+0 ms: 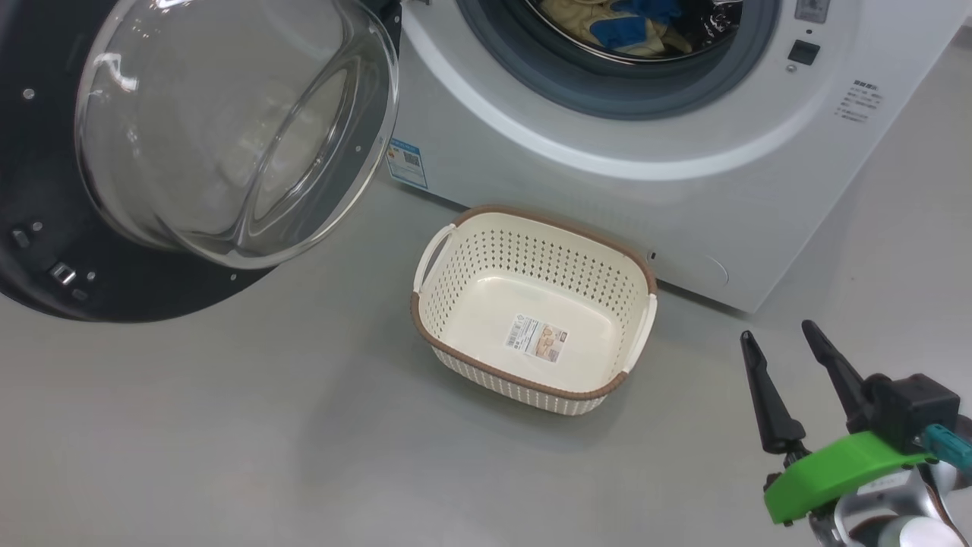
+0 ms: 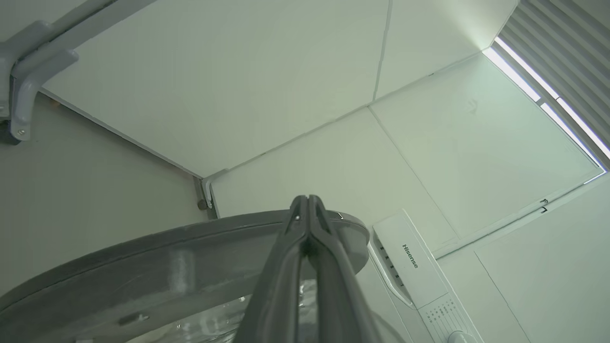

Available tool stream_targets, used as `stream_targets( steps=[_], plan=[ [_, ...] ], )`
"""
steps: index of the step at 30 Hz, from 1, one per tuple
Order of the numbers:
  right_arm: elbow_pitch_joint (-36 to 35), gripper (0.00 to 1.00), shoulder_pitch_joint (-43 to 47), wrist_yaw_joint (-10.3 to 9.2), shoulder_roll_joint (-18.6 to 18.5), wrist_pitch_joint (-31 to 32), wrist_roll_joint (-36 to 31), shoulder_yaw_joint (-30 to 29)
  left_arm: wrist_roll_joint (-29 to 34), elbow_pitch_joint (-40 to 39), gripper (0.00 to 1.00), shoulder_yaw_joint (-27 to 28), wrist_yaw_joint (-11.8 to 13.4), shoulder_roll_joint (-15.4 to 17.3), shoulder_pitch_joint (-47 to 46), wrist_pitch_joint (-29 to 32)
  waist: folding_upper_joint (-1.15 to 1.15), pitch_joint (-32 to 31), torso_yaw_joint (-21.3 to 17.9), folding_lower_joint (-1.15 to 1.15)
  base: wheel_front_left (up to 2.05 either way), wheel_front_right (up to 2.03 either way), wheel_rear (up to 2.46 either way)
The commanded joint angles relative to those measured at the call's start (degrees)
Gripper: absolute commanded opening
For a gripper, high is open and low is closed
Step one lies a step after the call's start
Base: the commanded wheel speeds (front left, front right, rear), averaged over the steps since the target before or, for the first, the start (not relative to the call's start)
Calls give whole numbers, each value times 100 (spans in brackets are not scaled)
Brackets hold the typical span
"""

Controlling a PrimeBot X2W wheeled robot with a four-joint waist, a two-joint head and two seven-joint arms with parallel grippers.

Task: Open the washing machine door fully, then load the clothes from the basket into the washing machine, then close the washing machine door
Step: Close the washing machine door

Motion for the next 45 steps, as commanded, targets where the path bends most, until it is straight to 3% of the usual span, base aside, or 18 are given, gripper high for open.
stream_targets(
  steps=[1,12,24,45],
  plan=[
    [-265,100,-303,-16,-159,54,-56,113,-148,134,0,248,-38,383,-436,126,0,132,-49,0,0,0,0],
    [-510,100,-482,-16,-422,279,-5,172,-684,1567,0,431,-43,710,-1198,569,0,612,-291,0,0,0,0],
    [-677,100,-619,-16,-587,426,48,225,-756,2344,0,517,-43,803,-1518,722,0,926,-415,0,0,0,0],
    [-571,100,-646,-16,-528,404,64,306,-1001,1569,0,347,-44,538,-1152,1912,0,910,-326,0,0,0,0]
  ],
)
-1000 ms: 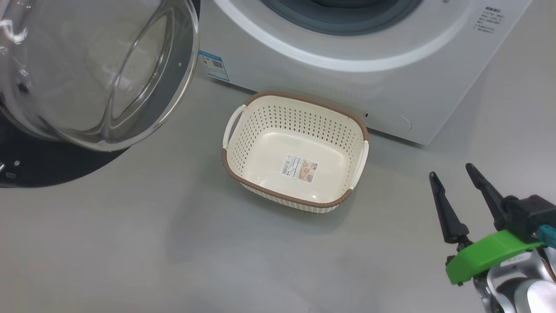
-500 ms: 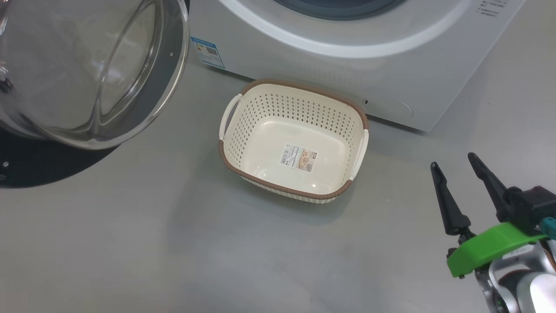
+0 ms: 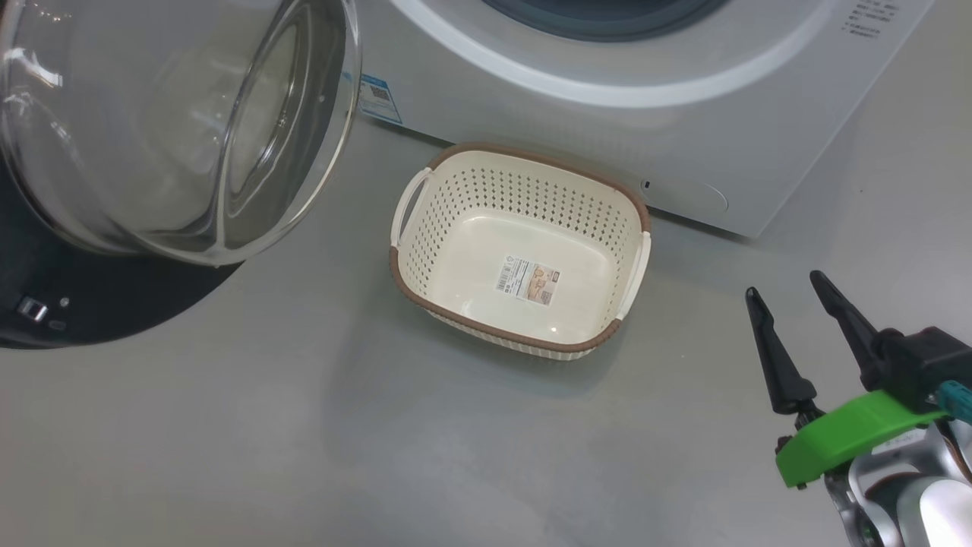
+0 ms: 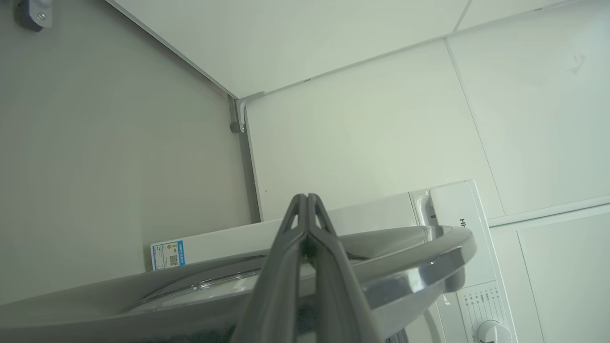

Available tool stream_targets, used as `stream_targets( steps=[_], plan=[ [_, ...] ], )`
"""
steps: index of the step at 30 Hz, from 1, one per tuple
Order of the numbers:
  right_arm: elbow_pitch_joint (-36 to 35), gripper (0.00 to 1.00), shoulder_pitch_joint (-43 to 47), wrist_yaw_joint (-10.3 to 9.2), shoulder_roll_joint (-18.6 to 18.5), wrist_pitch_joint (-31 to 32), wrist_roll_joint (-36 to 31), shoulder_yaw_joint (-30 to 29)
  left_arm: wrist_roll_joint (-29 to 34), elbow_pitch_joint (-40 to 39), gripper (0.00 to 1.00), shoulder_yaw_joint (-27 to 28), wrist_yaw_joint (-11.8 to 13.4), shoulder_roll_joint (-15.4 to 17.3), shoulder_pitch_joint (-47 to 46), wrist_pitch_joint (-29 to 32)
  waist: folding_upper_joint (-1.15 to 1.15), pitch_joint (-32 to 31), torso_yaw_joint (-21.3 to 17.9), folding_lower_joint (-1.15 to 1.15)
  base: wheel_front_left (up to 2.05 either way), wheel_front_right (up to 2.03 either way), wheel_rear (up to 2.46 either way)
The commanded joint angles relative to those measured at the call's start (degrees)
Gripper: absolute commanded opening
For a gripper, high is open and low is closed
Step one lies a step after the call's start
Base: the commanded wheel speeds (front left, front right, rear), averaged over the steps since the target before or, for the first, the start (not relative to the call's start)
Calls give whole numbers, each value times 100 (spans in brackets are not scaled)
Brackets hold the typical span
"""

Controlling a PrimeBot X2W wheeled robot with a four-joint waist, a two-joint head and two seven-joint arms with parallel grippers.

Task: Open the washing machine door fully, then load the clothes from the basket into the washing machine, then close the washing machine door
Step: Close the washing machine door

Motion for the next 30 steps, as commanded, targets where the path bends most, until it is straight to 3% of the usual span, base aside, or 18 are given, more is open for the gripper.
stream_targets(
  steps=[1,16,30],
  plan=[
    [-168,100,-188,-16,-51,1,45,129,-67,-302,0,41,-40,176,-26,173,0,-12,2,0,0,0,0],
    [2,100,-235,-16,111,-183,106,149,-311,-1239,0,119,-40,-356,511,1243,0,-113,-60,0,0,0,0],
    [264,100,-303,-16,285,-448,170,170,-368,-2234,0,-116,-41,-1002,881,2221,0,-259,-429,0,0,0,0]
  ],
)
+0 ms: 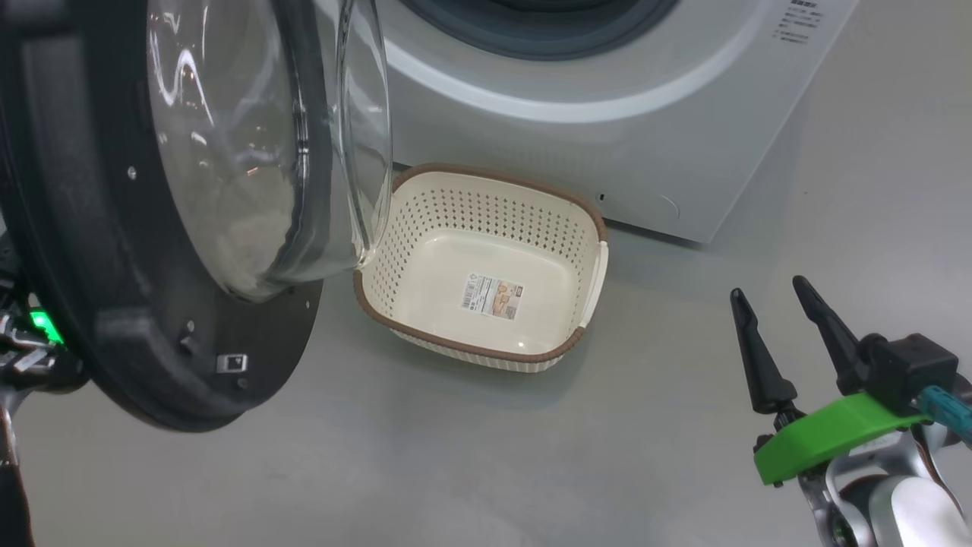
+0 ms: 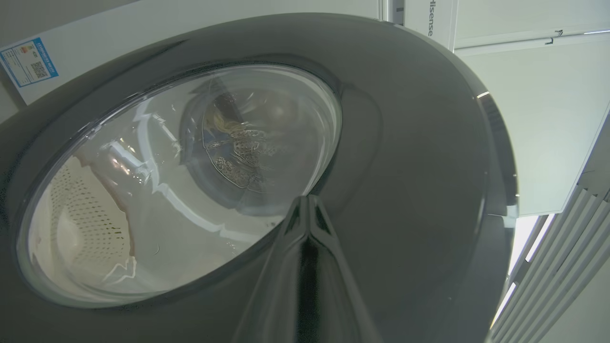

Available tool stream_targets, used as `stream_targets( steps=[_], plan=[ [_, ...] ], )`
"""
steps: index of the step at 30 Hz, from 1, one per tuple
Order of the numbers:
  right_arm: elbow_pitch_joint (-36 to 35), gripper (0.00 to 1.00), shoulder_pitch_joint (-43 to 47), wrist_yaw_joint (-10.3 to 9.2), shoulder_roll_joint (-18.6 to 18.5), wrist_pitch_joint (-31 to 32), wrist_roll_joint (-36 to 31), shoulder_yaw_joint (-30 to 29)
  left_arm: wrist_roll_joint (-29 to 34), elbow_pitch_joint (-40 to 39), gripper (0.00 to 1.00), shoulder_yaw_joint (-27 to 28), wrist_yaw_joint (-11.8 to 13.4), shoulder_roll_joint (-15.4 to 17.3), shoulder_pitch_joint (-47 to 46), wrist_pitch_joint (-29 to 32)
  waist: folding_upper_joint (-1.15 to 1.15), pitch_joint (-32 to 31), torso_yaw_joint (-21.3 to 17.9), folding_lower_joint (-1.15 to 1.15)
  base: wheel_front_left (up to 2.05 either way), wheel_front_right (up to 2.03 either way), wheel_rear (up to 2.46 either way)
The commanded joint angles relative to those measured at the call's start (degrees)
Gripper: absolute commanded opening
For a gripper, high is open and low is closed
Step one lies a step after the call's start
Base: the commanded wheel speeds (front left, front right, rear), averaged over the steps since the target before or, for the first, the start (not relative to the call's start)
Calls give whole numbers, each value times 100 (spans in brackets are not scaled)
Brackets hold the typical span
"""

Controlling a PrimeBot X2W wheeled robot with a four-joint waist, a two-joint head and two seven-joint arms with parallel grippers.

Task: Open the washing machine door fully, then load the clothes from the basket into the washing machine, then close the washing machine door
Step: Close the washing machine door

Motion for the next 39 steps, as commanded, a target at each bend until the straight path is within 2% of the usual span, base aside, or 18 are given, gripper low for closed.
stream_targets(
  steps=[1,9,19,29,39],
  plan=[
    [-145,100,-204,-16,6,-70,52,138,7,-296,0,118,-41,163,-43,129,0,-39,-91,0,0,0,0],
    [5,100,-211,-16,81,-205,90,146,26,-635,0,-20,-41,-209,83,376,0,-130,-443,0,0,0,0],
    [162,100,-244,-16,128,-333,143,185,169,-666,0,-173,-41,-615,94,537,0,-241,-895,0,0,0,0],
    [282,100,-274,-16,141,-408,192,269,551,-411,0,-398,-41,-818,-140,482,0,-306,-1372,0,0,0,0],
    [432,100,-375,-16,142,-514,311,401,959,42,0,-624,-41,-948,-593,105,0,-236,-1909,0,0,0,0]
  ],
)
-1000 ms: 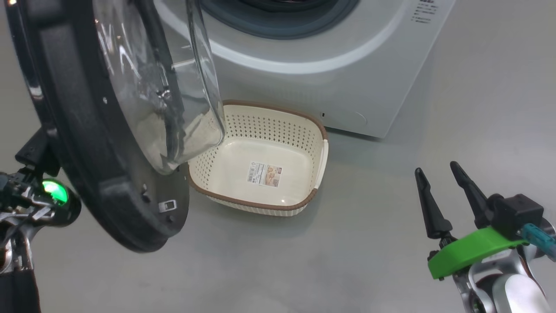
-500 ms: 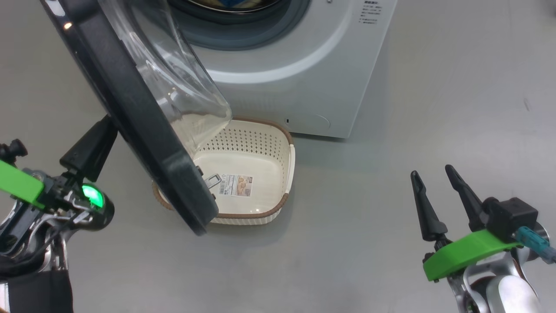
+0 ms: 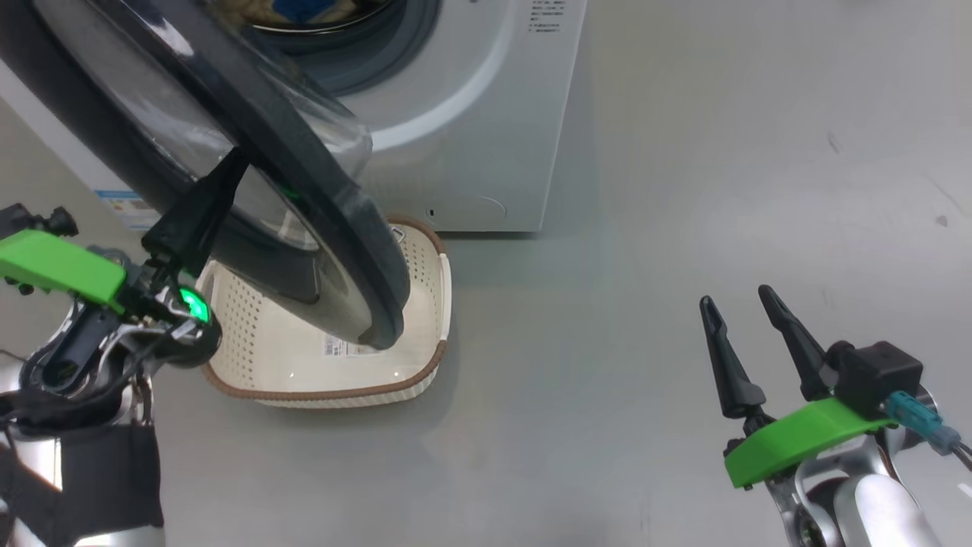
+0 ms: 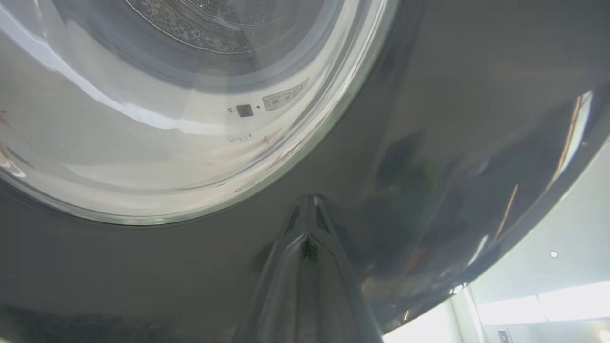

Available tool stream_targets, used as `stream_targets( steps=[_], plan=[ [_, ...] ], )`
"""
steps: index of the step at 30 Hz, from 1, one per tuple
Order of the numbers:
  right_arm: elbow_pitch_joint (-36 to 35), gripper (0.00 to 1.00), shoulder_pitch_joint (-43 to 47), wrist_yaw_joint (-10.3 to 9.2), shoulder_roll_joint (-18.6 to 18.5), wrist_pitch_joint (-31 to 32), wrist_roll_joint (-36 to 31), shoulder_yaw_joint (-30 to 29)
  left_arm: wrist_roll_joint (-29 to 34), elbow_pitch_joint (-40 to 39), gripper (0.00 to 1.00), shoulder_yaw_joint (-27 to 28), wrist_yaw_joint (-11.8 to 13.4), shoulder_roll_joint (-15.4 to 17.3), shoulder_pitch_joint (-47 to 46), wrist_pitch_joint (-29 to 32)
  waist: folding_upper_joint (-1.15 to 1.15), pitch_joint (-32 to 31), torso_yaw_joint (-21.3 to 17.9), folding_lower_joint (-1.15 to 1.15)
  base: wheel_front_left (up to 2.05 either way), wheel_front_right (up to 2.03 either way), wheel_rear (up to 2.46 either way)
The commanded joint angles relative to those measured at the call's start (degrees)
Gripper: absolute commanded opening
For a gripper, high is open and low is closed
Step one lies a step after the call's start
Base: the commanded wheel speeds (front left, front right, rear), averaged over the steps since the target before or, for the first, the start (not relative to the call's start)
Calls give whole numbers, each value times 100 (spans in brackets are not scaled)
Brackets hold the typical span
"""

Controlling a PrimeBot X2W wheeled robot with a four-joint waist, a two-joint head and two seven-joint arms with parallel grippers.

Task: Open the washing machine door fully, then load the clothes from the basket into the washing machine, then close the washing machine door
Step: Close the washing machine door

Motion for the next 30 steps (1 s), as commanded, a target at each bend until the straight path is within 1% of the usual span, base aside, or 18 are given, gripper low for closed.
stream_targets(
  steps=[1,5,16,22,30],
  plan=[
    [-137,100,-223,-16,-12,-81,42,144,61,-119,0,108,-42,85,-327,-78,0,29,-140,0,0,0,0],
    [-55,100,-254,-16,-12,-138,73,170,109,191,0,5,-42,43,-593,-289,0,42,-345,0,0,0,0],
    [-12,100,-321,-16,-12,-170,90,161,-11,774,0,-207,-42,-28,-1165,-611,0,143,-610,0,0,0,0],
    [37,100,-361,-16,-12,-234,136,115,-8,699,0,-253,-42,-21,-1181,-603,0,206,-644,0,0,0,0],
    [105,100,-387,-16,-12,-288,135,4,-75,450,0,-256,-42,-33,-845,-638,0,182,-507,0,0,0,0]
  ],
)
